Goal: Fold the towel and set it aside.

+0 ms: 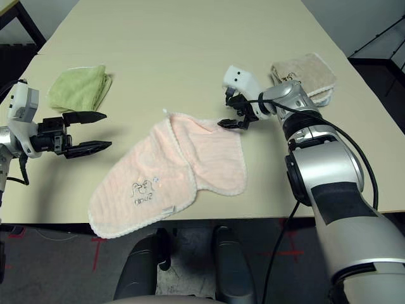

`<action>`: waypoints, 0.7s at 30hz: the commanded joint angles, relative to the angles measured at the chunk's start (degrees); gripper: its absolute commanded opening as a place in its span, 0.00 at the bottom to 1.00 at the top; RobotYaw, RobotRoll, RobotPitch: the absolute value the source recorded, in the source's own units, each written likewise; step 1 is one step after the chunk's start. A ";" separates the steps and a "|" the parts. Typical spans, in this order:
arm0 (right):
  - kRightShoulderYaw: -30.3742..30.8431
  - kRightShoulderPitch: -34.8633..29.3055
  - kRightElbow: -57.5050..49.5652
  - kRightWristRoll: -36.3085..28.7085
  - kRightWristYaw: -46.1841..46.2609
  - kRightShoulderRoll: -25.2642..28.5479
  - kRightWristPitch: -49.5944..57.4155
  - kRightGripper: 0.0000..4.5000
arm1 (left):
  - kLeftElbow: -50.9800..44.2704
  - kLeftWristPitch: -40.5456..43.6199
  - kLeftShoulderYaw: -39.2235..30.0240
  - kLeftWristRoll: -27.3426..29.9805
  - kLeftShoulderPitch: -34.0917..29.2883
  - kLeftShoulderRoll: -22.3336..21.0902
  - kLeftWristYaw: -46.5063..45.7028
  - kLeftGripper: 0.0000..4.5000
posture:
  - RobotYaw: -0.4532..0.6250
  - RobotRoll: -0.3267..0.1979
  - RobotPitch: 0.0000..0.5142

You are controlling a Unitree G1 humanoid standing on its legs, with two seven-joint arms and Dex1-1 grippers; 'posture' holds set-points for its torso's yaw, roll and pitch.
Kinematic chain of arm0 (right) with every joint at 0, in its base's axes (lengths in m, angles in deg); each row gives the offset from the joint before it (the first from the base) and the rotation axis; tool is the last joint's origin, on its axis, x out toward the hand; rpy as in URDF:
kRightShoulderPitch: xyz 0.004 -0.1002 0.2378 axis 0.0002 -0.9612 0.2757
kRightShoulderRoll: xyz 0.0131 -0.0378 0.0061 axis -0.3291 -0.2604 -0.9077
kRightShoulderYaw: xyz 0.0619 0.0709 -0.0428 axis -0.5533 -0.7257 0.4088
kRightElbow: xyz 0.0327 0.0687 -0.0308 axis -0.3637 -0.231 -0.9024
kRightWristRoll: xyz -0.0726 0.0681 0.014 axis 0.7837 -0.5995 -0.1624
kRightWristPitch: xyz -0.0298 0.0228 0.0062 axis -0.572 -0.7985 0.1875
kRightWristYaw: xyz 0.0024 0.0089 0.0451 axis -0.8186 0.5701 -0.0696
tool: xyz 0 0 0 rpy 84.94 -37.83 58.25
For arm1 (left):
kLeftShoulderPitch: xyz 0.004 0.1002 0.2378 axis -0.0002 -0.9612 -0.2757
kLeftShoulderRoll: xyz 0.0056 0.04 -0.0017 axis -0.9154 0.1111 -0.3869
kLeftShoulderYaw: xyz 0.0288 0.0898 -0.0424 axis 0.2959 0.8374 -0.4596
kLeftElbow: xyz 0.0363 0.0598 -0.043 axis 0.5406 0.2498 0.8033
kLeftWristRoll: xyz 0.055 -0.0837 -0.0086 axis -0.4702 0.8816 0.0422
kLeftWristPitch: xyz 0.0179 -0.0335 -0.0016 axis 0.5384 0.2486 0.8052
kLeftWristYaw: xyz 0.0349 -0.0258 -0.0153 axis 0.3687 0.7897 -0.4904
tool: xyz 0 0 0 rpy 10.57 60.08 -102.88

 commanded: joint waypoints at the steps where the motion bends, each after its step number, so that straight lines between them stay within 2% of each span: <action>1: 0.76 -0.87 0.83 0.99 -0.15 0.13 0.51 0.99 | -0.93 0.32 -0.24 0.46 -0.61 -0.44 0.19 1.00 | 0.40 0.62 0.36; 3: 1.36 -0.94 0.83 1.66 -1.49 0.49 0.75 0.96 | -0.73 0.37 -0.14 0.40 -0.33 -0.49 0.29 1.00 | 0.40 0.62 0.35; 6: 2.23 -1.17 0.77 2.49 -4.50 1.32 1.39 0.79 | -0.45 0.38 0.10 0.29 0.19 -0.45 0.44 1.00 | 0.39 0.62 0.35; 11: 1.20 -1.45 0.49 1.22 -7.48 2.22 2.93 0.36 | 0.33 0.30 0.67 -0.06 1.33 -0.13 0.63 1.00 | 0.38 0.62 0.34; 15: -1.03 -1.41 0.12 -0.90 -6.53 2.65 3.67 0.02 | 0.93 0.20 1.16 -0.32 2.12 0.26 0.77 1.00 | 0.37 0.62 0.34; 17: -2.66 -1.20 -0.14 -2.36 -5.03 2.71 3.31 0.01 | 1.01 0.23 1.39 -0.37 2.40 0.44 0.72 1.00 | 0.37 0.62 0.34; 21: -10.23 0.12 -1.17 -9.50 -1.59 1.81 1.04 0.01 | 0.98 0.28 1.91 -0.38 2.83 1.21 0.25 1.00 | 0.36 0.62 0.33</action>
